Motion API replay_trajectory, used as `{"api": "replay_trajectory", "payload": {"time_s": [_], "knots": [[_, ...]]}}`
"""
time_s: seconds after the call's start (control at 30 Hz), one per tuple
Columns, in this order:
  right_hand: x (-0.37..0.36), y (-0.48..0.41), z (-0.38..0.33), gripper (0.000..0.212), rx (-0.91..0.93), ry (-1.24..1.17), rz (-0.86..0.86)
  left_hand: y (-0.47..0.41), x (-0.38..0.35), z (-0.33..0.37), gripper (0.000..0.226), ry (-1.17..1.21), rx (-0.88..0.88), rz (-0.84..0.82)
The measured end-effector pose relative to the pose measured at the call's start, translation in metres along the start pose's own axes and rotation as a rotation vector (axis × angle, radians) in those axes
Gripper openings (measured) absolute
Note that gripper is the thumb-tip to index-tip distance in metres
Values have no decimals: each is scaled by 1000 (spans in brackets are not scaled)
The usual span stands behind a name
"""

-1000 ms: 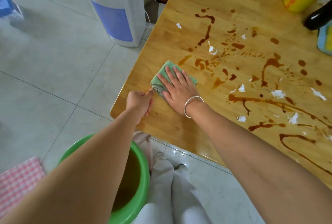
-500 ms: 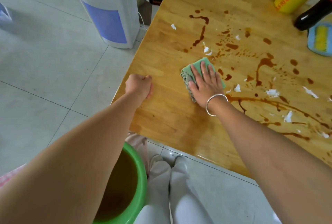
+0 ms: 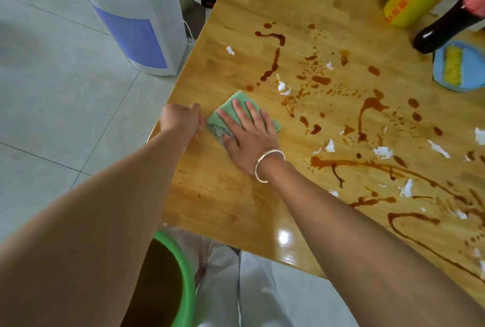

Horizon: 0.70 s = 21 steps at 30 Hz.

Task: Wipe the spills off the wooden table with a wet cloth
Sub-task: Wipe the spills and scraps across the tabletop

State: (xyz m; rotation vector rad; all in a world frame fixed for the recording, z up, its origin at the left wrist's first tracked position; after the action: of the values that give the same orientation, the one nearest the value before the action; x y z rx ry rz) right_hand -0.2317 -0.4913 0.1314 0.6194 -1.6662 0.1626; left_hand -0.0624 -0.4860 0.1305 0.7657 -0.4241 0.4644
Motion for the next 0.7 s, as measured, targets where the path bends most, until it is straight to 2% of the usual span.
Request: {"api": "replay_trajectory", "payload": {"time_s": [0.2, 0.37, 0.53, 0.7], "knots": [[10, -15, 18, 55, -1, -43, 3, -1, 1, -1, 47, -1, 17, 20], [1, 4, 9, 57, -29, 29, 13, 0, 2, 1, 49, -32, 48, 13], [11, -32, -5, 56, 252, 62, -50, -6, 2, 0, 52, -7, 104, 3], [17, -66, -13, 54, 282, 77, -55, -9, -1, 7, 54, -89, 81, 25]]}}
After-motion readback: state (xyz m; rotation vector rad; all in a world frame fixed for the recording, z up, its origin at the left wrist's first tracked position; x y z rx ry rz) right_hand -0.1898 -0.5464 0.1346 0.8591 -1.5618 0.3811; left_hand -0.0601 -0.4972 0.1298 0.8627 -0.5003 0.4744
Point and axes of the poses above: each hand's wrist, its own y-axis away from the middle knuckle, its own x-axis out of the back of the hand, z = x × y, the point moved 8 cm from there along -y, towards the middle knuckle, and after that the axes turned 1 degree about x, right-handed, at the moved point
